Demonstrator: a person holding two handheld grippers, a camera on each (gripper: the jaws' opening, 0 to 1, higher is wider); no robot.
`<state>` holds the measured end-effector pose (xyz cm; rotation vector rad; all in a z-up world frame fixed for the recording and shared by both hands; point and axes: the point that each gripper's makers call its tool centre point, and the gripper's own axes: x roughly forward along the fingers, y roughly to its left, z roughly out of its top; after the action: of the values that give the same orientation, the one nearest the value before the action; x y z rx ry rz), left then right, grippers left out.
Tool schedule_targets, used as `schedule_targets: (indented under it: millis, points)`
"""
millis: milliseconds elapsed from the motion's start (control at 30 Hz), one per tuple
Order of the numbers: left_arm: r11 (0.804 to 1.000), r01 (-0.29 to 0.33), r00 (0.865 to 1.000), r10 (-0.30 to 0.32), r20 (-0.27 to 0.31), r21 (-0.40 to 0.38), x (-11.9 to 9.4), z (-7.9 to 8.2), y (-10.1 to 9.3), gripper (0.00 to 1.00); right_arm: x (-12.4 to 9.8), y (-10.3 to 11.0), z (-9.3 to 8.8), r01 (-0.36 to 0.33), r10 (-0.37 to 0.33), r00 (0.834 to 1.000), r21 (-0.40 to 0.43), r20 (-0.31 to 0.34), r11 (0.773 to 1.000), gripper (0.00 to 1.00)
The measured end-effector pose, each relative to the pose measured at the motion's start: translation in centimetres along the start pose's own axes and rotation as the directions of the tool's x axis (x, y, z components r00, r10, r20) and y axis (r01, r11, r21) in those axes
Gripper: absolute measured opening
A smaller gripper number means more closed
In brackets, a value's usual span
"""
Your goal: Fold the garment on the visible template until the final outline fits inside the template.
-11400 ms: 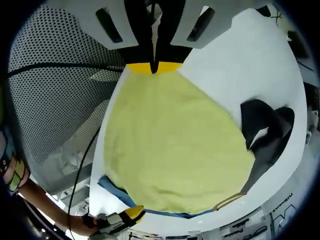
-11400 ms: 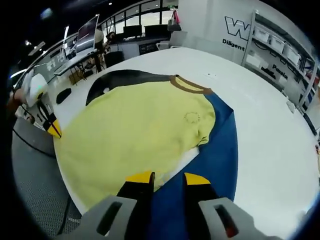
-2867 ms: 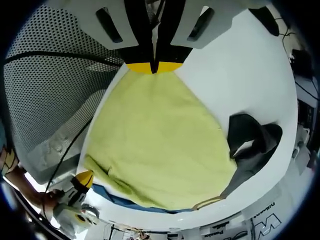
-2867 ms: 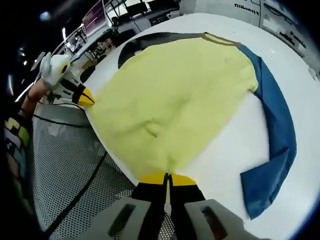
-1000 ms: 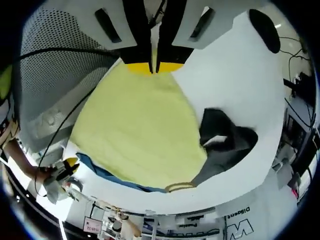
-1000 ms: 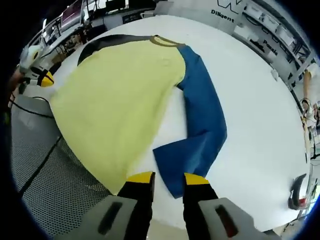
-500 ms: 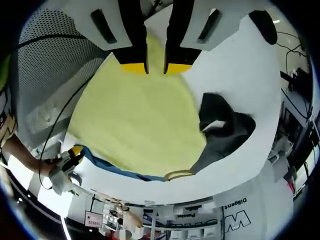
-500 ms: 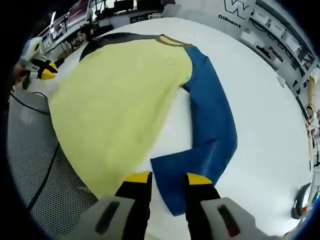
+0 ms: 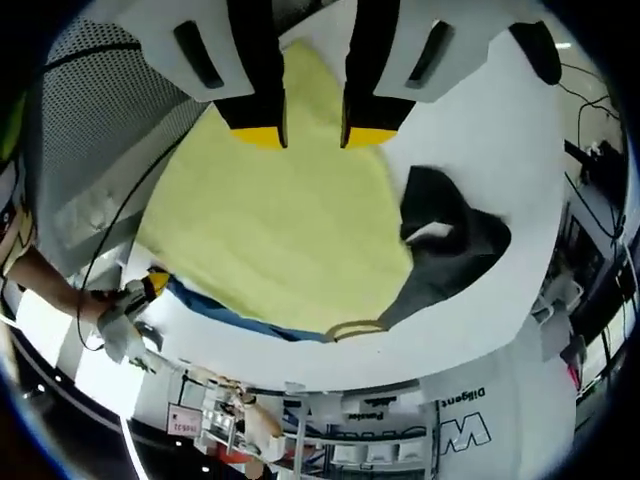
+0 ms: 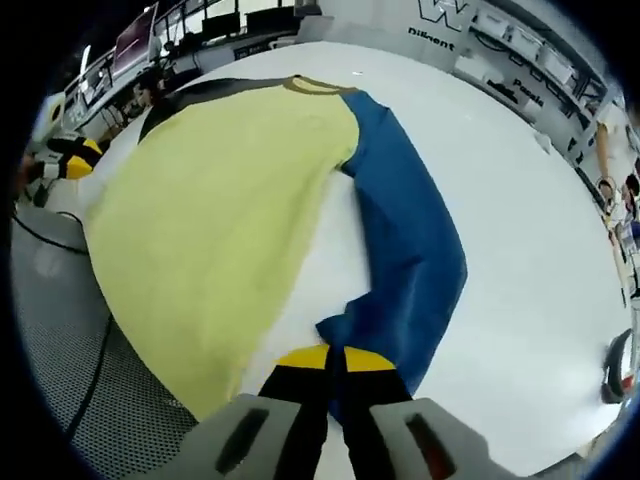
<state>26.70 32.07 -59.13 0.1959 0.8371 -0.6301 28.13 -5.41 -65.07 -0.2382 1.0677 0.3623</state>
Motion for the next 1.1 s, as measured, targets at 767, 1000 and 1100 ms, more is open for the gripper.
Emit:
schedule_targets:
  millis: [767, 1000, 1100]
  points:
    - [1.000, 0.014, 1.000, -0.013, -0.021, 0.009, 0.3, -1.1, -0.5, 0.16, -8.8, -0.4, 9.8, -0.173, 0.050, 0.928, 0.308, 0.369, 0.936, 0.00]
    - [1.000, 0.016, 1.000, -0.016, -0.022, 0.012, 0.5, -1.0, -0.5, 0.16, -10.5, -0.6, 12.3, -0.255, 0.083, 0.886, 0.330, 0.457, 0.909, 0.00]
    - [1.000, 0.020, 0.999, -0.020, -0.029, 0.016, 0.7, -1.0, -0.5, 0.16, -11.3, -1.0, 13.6, -0.281, 0.098, 0.870, 0.323, 0.483, 0.904, 0.00]
